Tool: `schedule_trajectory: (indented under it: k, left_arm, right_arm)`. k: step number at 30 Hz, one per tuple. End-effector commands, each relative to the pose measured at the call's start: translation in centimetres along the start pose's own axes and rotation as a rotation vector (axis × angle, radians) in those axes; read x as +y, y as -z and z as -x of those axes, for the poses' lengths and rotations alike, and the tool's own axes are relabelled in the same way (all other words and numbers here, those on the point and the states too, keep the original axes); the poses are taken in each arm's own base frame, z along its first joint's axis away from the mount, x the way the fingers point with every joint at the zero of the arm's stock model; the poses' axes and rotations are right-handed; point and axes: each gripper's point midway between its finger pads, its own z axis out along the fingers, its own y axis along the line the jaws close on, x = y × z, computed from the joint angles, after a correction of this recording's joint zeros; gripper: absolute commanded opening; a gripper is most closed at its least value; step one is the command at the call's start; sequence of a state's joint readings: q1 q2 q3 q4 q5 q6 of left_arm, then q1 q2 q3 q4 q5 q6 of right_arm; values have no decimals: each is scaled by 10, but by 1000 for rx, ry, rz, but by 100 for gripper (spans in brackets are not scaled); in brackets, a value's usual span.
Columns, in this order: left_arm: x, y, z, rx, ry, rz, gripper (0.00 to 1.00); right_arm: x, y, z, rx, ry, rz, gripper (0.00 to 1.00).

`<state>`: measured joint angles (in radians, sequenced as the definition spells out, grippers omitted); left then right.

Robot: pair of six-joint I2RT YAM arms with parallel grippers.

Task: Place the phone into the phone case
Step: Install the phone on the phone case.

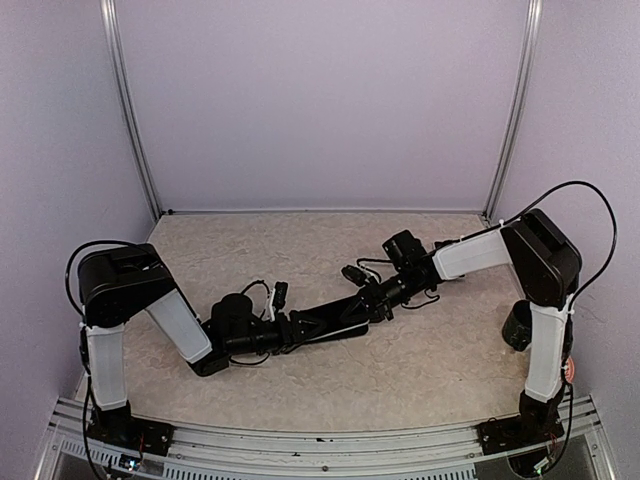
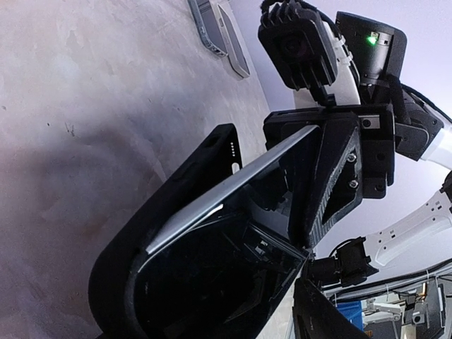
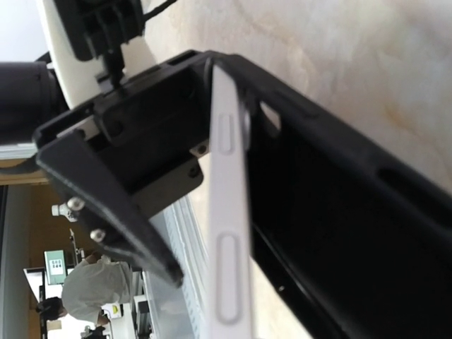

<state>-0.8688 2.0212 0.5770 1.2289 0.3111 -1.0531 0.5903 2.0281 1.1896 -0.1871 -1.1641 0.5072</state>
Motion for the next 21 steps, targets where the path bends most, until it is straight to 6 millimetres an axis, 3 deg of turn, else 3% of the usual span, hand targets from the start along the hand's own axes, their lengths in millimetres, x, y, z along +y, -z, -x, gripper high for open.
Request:
schedule_trajectory:
  k: [1,8,14,21]
  left_arm:
    - [-24,1,10,-35,-41,-108,56]
    - [-28,2,10,-33,-41,-124,48]
    - [-28,2,9,-34,-44,-128,46]
    - [-29,2,8,-31,-39,-139,45]
  right_arm:
    - [17,-3,-9,23,59,35,0]
    - [14,-3,-8,18,54,19,0]
    - [11,-2,-6,14,47,-11,16]
    - [9,0,-4,6,46,-34,28]
